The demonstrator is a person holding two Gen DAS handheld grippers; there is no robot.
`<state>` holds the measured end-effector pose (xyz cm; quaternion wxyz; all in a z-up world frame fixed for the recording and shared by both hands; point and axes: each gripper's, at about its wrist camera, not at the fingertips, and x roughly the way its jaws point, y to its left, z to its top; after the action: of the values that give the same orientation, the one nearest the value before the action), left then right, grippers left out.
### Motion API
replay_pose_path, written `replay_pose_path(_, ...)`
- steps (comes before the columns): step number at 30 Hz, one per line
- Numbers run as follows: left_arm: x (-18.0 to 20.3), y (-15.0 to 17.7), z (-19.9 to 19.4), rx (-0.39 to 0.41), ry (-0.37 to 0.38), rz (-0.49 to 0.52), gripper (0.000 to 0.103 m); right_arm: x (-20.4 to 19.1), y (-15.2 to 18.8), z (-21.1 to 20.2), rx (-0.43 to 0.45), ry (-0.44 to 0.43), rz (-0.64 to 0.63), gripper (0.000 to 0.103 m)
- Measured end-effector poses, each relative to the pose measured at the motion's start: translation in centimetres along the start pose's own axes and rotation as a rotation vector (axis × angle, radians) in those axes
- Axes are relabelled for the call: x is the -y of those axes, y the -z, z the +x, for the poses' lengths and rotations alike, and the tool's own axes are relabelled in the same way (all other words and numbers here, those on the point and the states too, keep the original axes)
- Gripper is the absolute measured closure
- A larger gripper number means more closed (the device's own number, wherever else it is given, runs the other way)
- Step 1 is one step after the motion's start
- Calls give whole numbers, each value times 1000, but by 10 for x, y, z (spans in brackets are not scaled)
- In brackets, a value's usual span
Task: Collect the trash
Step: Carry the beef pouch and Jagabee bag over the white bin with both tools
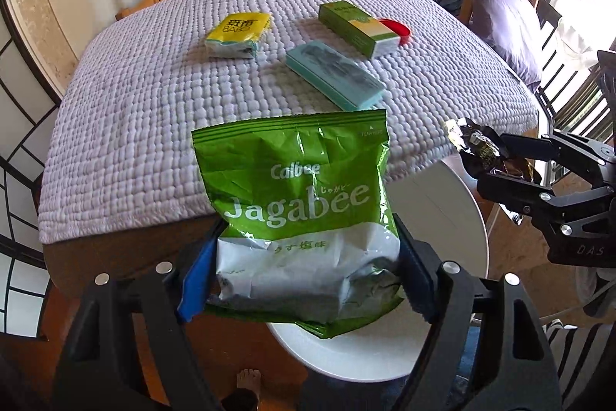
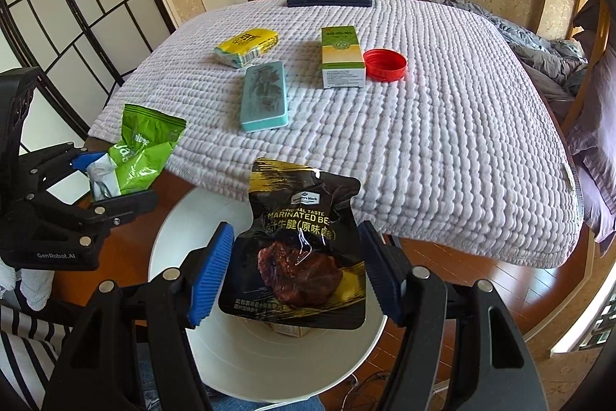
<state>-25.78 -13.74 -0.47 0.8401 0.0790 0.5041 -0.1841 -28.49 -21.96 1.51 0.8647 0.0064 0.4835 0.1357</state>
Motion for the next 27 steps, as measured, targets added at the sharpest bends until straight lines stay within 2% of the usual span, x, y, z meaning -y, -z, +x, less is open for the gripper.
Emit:
replay_pose_path(15,11,5,-1,-9,-1,25,24,-5,12,-3,-21,-39,-12,37)
replay_pose_path(27,26,24,5,-71,29,61,24,-9,23,-3,-54,-56,-38,37)
